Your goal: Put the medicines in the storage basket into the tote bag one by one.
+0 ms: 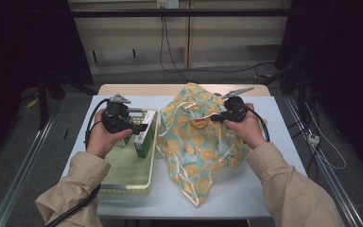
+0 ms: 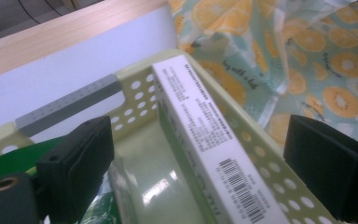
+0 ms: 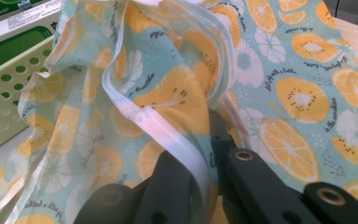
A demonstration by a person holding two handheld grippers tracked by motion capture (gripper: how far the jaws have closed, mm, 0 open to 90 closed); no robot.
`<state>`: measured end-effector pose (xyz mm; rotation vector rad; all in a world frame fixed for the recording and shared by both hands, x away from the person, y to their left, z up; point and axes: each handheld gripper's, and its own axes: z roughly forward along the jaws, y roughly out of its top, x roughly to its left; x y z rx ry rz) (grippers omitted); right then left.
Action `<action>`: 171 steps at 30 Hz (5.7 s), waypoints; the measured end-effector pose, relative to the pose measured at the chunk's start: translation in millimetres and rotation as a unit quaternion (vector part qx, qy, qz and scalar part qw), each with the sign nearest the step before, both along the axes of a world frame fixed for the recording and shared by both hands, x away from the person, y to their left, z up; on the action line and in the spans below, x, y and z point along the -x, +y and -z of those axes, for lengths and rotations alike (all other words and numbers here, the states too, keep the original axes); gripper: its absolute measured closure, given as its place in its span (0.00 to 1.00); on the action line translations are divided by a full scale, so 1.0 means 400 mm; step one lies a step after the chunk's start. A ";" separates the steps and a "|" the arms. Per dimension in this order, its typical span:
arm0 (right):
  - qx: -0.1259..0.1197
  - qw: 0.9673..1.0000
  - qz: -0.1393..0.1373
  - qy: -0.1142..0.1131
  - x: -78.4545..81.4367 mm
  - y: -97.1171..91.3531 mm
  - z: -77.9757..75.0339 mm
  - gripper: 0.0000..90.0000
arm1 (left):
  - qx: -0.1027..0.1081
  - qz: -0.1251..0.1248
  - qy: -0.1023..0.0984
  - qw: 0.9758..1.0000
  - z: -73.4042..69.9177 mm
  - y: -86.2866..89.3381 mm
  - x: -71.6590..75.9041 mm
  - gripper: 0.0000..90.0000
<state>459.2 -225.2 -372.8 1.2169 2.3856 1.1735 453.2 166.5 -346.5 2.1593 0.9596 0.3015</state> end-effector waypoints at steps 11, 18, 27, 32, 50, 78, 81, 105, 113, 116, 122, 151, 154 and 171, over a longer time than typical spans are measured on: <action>-0.003 1.000 -0.001 0.001 -0.003 0.000 -0.001 0.99 | -0.011 -0.025 0.000 1.000 0.020 0.057 -0.013 0.08; -0.002 1.000 -0.006 0.006 -0.004 0.006 0.004 0.99 | -0.031 -0.046 -0.007 0.998 0.045 0.101 -0.024 0.07; -0.003 1.000 -0.008 0.008 -0.006 0.009 0.005 0.99 | -0.051 -0.076 -0.014 0.996 0.081 0.133 -0.043 0.07; -0.005 1.000 -0.009 0.008 -0.007 0.006 0.005 0.99 | -0.057 -0.083 -0.006 0.995 0.098 0.128 -0.050 0.06; -0.004 1.000 -0.011 0.005 -0.004 -0.003 0.003 0.99 | -0.093 -0.110 0.030 0.989 0.135 0.096 -0.052 0.16; -0.005 1.000 -0.008 0.005 -0.005 -0.003 0.004 1.00 | 0.010 -0.054 -0.012 0.998 -0.127 0.046 0.001 0.19; -0.007 1.000 -0.009 0.006 -0.005 -0.004 0.004 1.00 | 0.019 -0.039 -0.016 0.999 -0.142 0.018 0.008 0.19; -0.012 1.000 -0.002 0.005 -0.003 -0.008 -0.004 0.99 | 0.028 0.099 -0.024 0.994 -0.111 -0.260 0.084 0.19; -0.012 1.000 -0.003 0.001 -0.005 -0.008 -0.016 0.99 | 0.020 0.132 -0.006 0.991 -0.043 -0.333 0.085 0.19; -0.012 1.000 -0.002 0.000 -0.005 -0.010 -0.023 0.99 | 0.011 0.138 0.003 0.990 -0.020 -0.355 0.084 0.19; -0.020 1.000 0.000 -0.005 -0.007 -0.019 -0.032 0.99 | 0.005 0.139 0.014 0.990 0.024 -0.390 0.076 0.19; -0.023 1.000 -0.002 -0.008 -0.003 -0.020 -0.043 0.99 | -0.017 0.110 0.021 0.994 0.148 -0.488 -0.023 0.18; -0.021 1.000 -0.002 -0.007 -0.004 -0.020 -0.042 0.99 | -0.020 0.105 0.006 0.994 0.155 -0.498 -0.046 0.18; -0.012 1.000 -0.003 -0.003 -0.006 -0.014 -0.032 0.99 | -0.001 0.095 0.023 0.995 0.094 -0.452 -0.009 0.11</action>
